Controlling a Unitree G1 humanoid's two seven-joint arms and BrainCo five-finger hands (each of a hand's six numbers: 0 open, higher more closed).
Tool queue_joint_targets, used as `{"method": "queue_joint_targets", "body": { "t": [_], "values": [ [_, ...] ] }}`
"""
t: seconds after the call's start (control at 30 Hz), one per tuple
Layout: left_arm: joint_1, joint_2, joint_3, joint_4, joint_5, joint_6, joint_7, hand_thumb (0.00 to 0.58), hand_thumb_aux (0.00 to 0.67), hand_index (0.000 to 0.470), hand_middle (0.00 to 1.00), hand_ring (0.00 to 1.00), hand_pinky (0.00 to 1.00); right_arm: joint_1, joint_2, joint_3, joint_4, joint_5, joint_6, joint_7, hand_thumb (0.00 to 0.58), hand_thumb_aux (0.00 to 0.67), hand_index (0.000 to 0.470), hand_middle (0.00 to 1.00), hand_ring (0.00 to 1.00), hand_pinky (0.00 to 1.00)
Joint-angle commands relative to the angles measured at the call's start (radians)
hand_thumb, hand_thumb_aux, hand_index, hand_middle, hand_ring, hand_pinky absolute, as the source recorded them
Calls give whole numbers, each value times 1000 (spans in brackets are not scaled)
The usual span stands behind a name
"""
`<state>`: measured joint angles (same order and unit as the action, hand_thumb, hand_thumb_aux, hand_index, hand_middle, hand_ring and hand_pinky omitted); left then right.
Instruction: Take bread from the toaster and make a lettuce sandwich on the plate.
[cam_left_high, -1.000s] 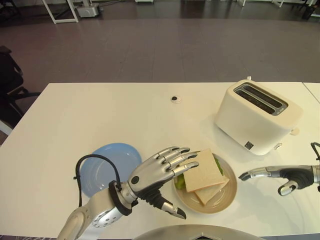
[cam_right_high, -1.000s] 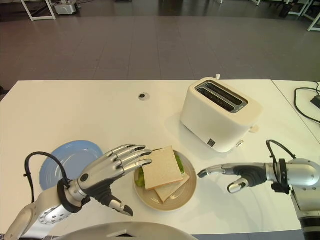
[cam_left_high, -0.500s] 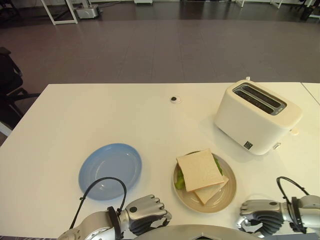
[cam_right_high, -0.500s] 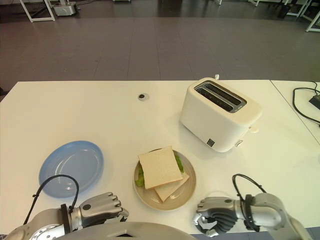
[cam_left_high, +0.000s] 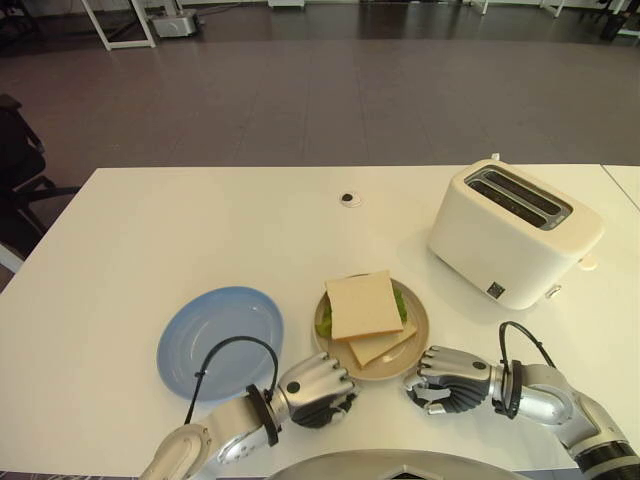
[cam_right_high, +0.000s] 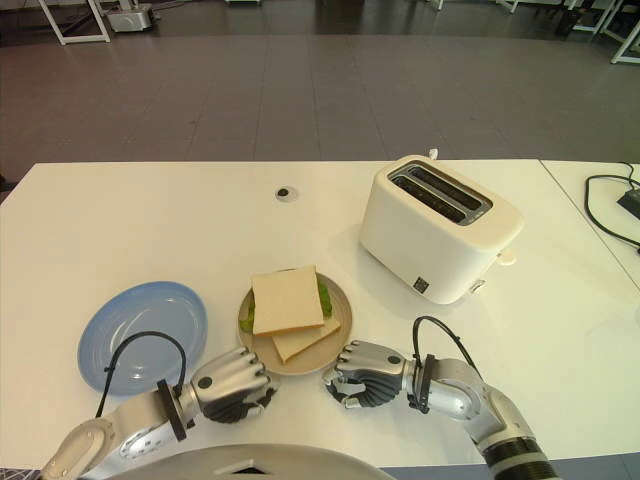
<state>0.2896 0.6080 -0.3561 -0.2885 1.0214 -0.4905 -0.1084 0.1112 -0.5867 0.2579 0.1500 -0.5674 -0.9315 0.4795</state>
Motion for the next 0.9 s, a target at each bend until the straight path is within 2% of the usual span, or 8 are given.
{"method": "queue_joint_targets", "body": {
  "t": [0.03, 0.47, 0.6, 0.73, 0.77, 0.8, 0.87, 0.9],
  "values": [
    [-81, 11, 18, 136, 48, 53, 34, 580, 670, 470, 1000, 1000, 1000, -72, 46, 84, 162, -166, 145, -52, 580, 670, 470, 1000, 1000, 1000],
    [-593, -78, -104, 688, 40, 20, 267, 580, 670, 470, 1000, 1000, 1000, -514, 206, 229, 603, -227, 294, -431, 580, 670, 470, 1000, 1000, 1000],
    [-573, -43, -99, 644, 16, 26, 301, 580, 670, 470, 1000, 1000, 1000, -488, 180, 230, 532, -182, 261, -453, 580, 670, 470, 0, 0, 0],
    [-340, 46, 67, 175, -111, 67, 216, 578, 628, 441, 1000, 1000, 1000, -368, 77, 102, 260, 37, 206, -401, 559, 541, 380, 0, 0, 0],
    [-268, 59, 124, 49, -161, 79, 190, 500, 420, 295, 1000, 1000, 1000, -321, 43, 63, 176, 141, 185, -372, 462, 368, 258, 0, 0, 0],
    [-191, 65, 181, -67, -209, 90, 167, 261, 173, 122, 992, 992, 992, -278, 16, 29, 106, 241, 172, -348, 5, 3, 2, 0, 0, 0],
    [-40, 42, 258, -229, -339, 98, 149, 0, 0, 0, 16, 16, 16, -203, -7, -16, 15, 487, 168, -283, 0, 0, 0, 0, 0, 0],
    [27, 14, 261, -258, -437, 84, 156, 0, 0, 0, 0, 0, 0, -175, 3, -29, -13, 615, 187, -242, 0, 0, 0, 0, 0, 0]
  ]
}}
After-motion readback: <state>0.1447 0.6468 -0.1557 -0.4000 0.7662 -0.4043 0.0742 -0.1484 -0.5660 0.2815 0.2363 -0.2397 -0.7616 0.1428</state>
